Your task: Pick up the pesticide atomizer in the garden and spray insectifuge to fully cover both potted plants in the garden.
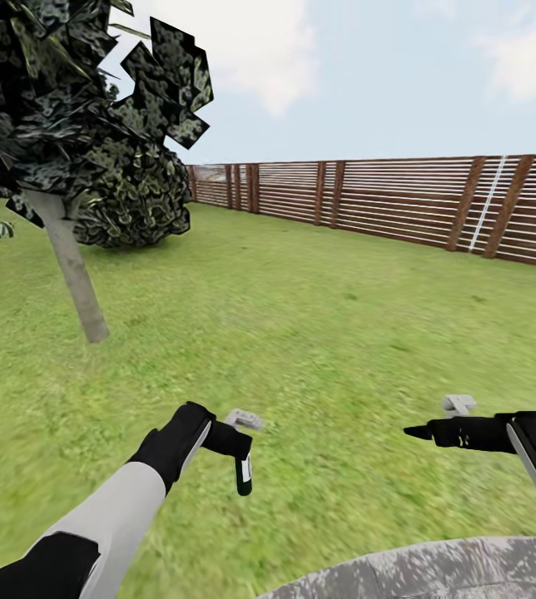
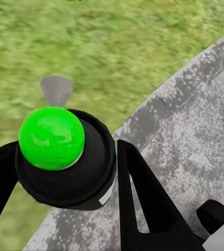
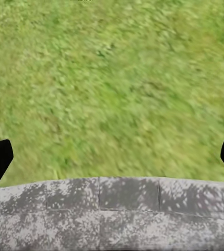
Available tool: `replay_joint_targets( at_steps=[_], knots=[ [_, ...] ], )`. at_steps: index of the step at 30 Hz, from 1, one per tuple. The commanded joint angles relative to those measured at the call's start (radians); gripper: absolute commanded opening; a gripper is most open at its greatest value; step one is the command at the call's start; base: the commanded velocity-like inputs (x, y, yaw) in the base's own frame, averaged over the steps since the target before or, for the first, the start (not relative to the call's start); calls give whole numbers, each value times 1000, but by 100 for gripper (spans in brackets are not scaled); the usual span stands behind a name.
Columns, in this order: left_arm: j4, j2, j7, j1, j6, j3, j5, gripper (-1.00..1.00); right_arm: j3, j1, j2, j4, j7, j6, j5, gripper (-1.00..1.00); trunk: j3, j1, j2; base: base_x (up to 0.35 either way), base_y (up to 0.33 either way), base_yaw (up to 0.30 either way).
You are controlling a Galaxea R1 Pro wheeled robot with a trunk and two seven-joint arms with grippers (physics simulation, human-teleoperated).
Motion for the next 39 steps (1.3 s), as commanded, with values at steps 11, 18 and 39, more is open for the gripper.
replay_joint_targets(
  at_steps=[11,18,39],
  knots=[
    [-2,0,-8,0,2,0,-10,-100,-1,-1,0,0,4,6,1,100,5,0,0,0,0,-256],
    [-2,0,-8,0,2,0,-10,-100,-1,-1,0,0,4,6,1,100,9,0,0,0,0,-256],
    [-2,-1,-8,0,2,0,-9,-100,-1,-1,0,0,4,6,1,100,21,0,0,0,0,-256]
  ],
)
